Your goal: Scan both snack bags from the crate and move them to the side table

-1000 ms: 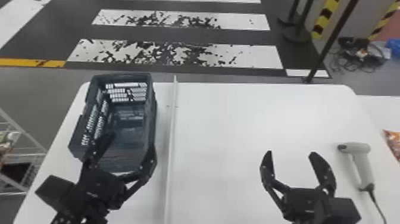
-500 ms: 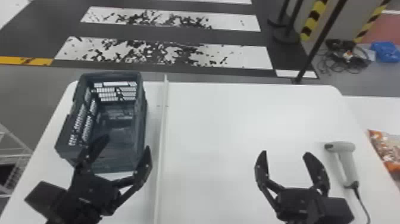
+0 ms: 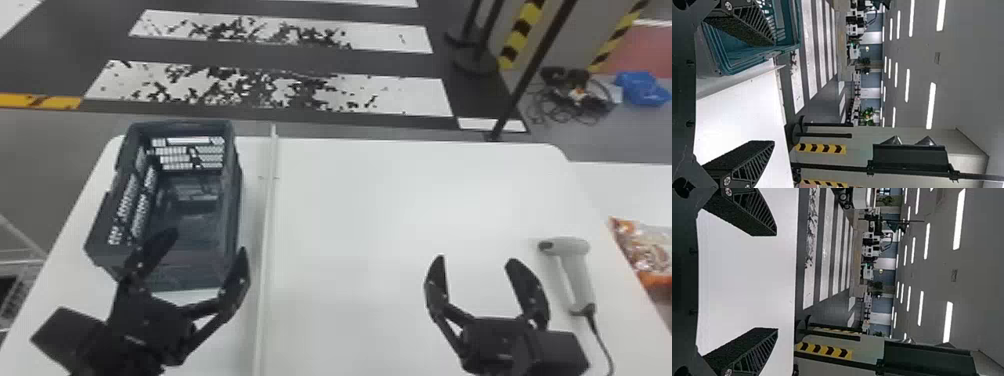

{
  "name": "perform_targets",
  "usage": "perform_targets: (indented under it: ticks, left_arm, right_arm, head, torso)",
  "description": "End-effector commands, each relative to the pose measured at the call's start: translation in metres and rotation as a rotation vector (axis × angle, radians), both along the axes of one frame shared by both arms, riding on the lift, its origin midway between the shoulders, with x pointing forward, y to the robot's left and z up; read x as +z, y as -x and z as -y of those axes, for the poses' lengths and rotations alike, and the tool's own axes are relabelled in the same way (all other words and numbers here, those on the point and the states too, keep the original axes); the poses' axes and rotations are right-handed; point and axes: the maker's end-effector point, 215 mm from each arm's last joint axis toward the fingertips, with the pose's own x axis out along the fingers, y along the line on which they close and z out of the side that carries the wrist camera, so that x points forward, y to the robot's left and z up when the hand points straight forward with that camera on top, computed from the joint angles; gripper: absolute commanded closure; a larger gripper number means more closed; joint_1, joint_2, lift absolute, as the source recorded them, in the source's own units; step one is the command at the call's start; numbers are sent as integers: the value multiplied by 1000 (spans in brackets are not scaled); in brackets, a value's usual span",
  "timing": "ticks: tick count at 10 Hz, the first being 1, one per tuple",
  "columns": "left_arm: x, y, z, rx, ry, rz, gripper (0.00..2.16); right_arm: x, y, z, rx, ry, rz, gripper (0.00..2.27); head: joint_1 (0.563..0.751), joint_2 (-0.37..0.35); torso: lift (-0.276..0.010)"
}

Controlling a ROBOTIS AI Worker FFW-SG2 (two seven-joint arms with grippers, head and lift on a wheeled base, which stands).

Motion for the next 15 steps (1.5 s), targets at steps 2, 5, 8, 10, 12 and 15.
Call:
perform_targets:
  ticks: [2,5,8,10,12,15]
  left_arm:
    - [4,-3,-1,5,3,10,103]
    - [3,-4,-4,17,1,14,103]
    - [4,-5,-4,20,4,18,103]
    - [6,-4,-5,24,6,25,103]
    - [5,-4,-5,30,12,22,103]
    - [4,-3,-5,35,11,19,103]
  right_arm:
    - [2,-2,0,-4,-3,6,63]
    - [4,-4,7,-28,-5,11,63]
    - [2,-5,7,-31,-8,10,63]
    - [4,-6,7,-36,-16,16,63]
    - [3,-6,6,-37,-24,18,63]
    - [3,-6,7,-37,-28,22,63]
  head:
    - [695,-71]
    - [695,-70]
    - [695,-75]
    - [695,-74]
    - [695,-72]
    - [695,-73]
  torso:
    - [-75]
    - [-75]
    - [-75]
    - [-75]
    - [-75]
    - [-75]
